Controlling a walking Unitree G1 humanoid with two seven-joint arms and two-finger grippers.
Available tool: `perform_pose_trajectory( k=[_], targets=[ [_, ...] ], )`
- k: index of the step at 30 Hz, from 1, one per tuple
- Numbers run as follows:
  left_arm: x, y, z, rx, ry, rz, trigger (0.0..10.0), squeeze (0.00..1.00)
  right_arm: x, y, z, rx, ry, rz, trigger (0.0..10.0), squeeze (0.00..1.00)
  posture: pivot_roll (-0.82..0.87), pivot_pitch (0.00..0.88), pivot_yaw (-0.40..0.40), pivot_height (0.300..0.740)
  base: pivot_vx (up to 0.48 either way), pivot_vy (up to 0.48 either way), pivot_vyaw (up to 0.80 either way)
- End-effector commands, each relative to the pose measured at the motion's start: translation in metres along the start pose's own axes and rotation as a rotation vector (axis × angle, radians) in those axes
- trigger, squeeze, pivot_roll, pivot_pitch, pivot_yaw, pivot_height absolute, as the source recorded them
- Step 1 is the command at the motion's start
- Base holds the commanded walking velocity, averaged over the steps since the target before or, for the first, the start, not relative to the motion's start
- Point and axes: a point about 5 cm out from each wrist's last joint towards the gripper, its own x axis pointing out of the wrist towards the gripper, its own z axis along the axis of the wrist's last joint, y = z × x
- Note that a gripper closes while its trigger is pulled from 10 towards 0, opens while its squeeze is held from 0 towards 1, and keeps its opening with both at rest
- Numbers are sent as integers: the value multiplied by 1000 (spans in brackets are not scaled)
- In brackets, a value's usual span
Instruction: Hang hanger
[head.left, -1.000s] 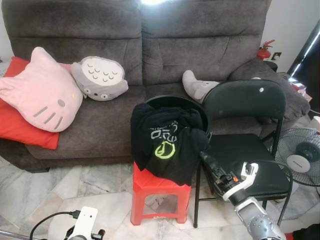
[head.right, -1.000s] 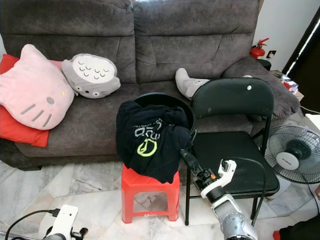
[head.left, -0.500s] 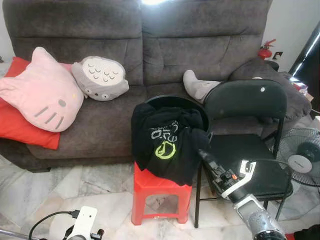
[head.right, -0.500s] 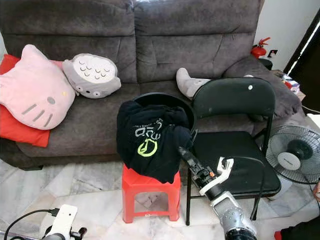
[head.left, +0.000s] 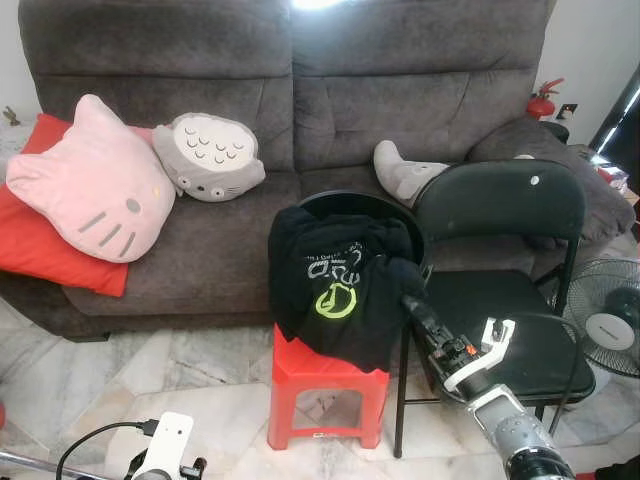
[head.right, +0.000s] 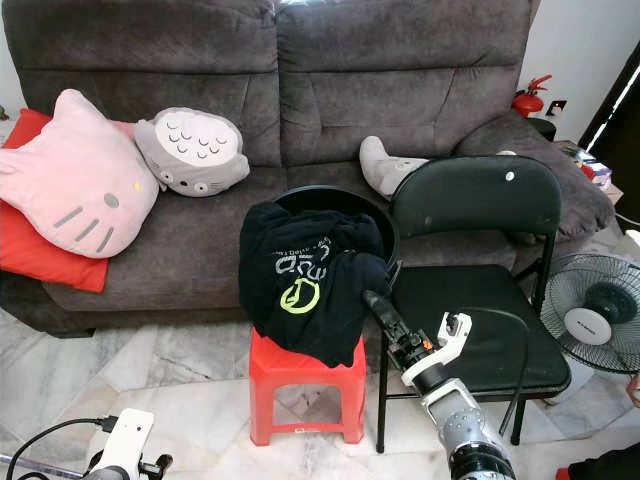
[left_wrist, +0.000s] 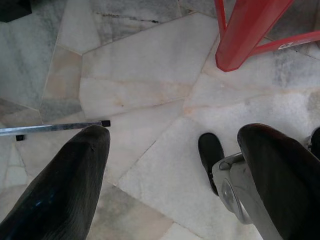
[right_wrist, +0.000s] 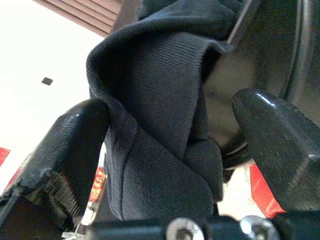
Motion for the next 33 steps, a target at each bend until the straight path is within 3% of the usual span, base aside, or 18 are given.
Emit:
perform_pose_trajectory(
  k=[1,18,33],
  targets=[
    [-1,3,-3,22,12,7,10000,0,2,2,5,-12,-3,19,10000,0,10,0,-1,740,0,0,0],
    [-1,3,-4,25,13,7,10000,0,12,13,5,-29,30,134,10000,0,8,0,-4,740,0,0,0],
    [-1,3,-6,25,16,6,10000,0,29,52,16,-113,61,370,10000,0,3,0,-5,740,0,0,0]
  ],
)
